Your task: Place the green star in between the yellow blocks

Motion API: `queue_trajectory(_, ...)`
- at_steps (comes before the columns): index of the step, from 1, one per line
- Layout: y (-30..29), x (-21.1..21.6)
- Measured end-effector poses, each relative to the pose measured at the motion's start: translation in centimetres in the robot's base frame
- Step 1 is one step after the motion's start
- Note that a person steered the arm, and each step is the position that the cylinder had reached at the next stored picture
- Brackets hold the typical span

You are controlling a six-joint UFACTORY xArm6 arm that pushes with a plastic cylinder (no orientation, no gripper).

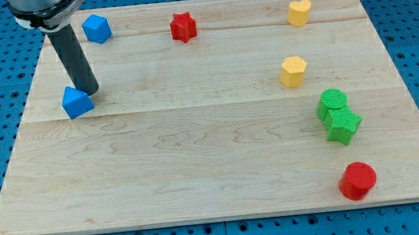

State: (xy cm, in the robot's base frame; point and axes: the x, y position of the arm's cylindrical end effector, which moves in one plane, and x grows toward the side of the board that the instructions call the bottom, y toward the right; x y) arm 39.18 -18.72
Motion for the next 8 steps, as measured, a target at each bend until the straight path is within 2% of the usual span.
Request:
queue_trajectory(2,0.1,0.0)
queue_trajectory(3,5.7,0.0)
queue_trajectory(4,15.1,-0.2)
queue_trajectory(5,19.5,1.6)
queue_trajectory(6,18.8,8.4)
queue_trajectory(7,23.7,16.4)
queue_trajectory(8,33.1,17.9)
